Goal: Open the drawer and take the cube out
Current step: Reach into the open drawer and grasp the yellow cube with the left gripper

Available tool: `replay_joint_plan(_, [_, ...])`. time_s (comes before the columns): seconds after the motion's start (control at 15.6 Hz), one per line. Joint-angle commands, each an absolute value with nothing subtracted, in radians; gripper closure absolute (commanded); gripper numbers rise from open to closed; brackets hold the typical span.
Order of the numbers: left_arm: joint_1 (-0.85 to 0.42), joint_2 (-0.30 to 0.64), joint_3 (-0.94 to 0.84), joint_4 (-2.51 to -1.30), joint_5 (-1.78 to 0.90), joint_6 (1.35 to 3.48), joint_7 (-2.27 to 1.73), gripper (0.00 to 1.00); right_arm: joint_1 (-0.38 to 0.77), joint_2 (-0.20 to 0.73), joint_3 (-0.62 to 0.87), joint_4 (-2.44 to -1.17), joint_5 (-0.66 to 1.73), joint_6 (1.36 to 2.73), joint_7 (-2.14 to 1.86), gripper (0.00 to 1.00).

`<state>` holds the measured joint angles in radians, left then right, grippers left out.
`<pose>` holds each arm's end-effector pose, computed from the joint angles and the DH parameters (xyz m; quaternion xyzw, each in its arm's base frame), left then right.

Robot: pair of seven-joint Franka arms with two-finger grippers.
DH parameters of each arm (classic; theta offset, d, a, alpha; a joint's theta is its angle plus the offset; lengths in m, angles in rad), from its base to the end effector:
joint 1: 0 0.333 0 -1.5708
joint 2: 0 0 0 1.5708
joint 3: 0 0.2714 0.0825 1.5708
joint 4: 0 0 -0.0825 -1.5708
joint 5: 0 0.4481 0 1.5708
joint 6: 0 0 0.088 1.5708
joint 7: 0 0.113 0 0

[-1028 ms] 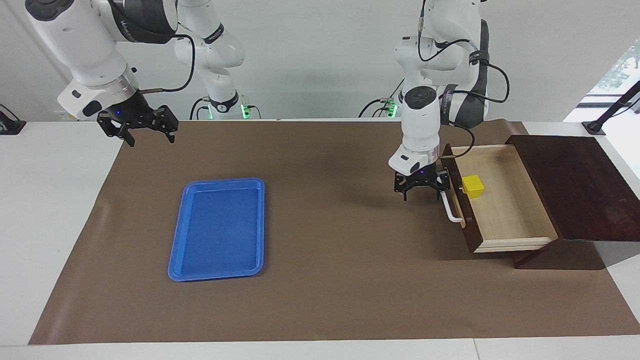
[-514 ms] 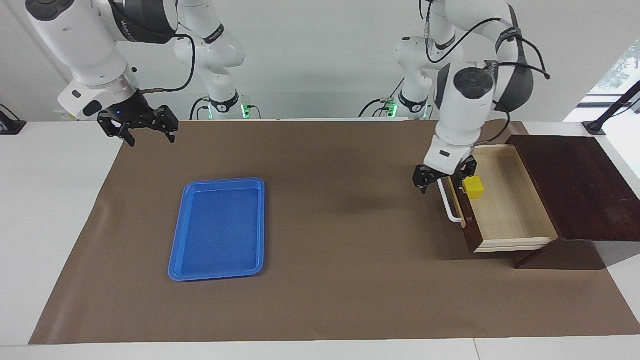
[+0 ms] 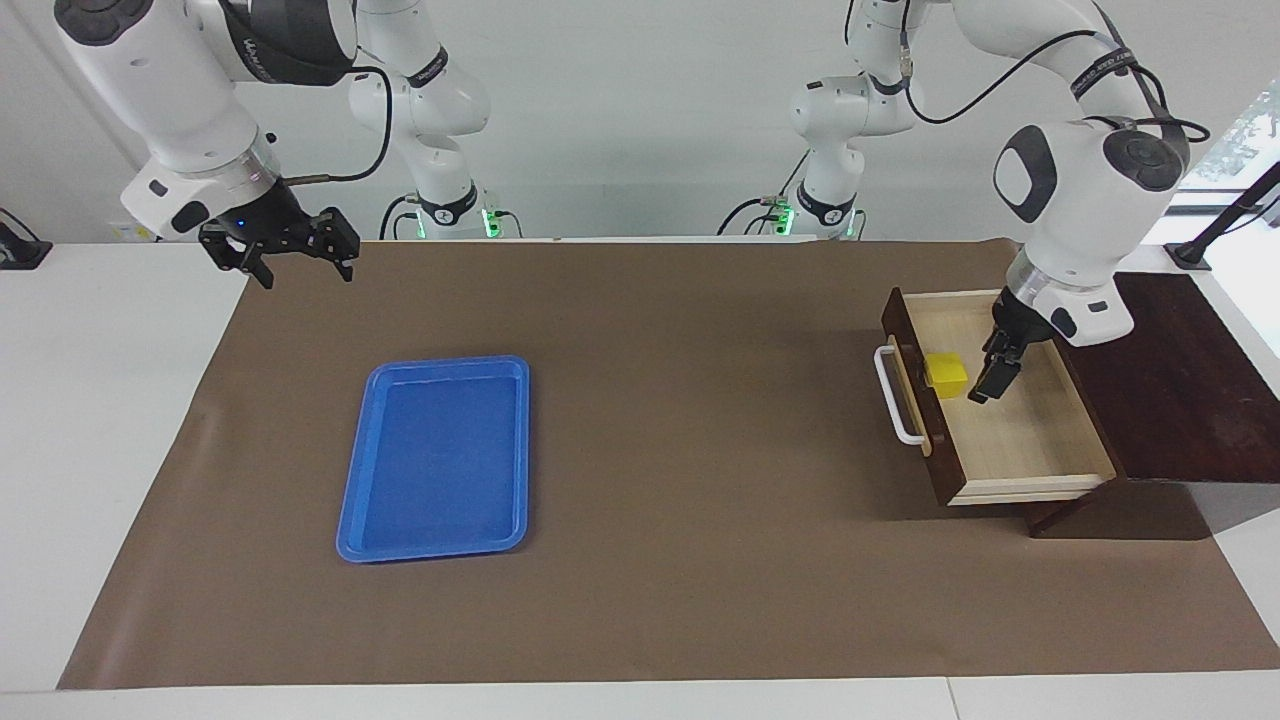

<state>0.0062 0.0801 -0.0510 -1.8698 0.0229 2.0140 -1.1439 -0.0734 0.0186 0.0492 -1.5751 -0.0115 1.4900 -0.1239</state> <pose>0.6453 -0.0271 0.4007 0.8546 0.5182 0.0313 0.0110 0.6130 -0.0164 0.5536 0.9974 0.0496 -0.0521 0.0014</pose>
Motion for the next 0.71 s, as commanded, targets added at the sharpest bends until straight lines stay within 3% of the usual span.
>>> replay_joint_plan(0.0, [0.003,-0.002,-0.054,-2.037,0.011,2.141,-1.339,0.00,-0.083,-0.008,0.064,-1.583,-0.026,1.474,-0.121,0.00])
replay_joint_plan(0.45, [0.015,-0.028,-0.052,-2.091,0.011,2.143,-1.356,0.00,-0.081,-0.021,0.067,-1.614,-0.012,1.480,-0.109,0.00])
replay_joint_plan(0.64, [0.015,-0.026,-0.052,-2.091,0.011,2.148,-1.353,0.00,-0.092,-0.075,0.066,-1.734,0.086,1.558,0.009,0.00])
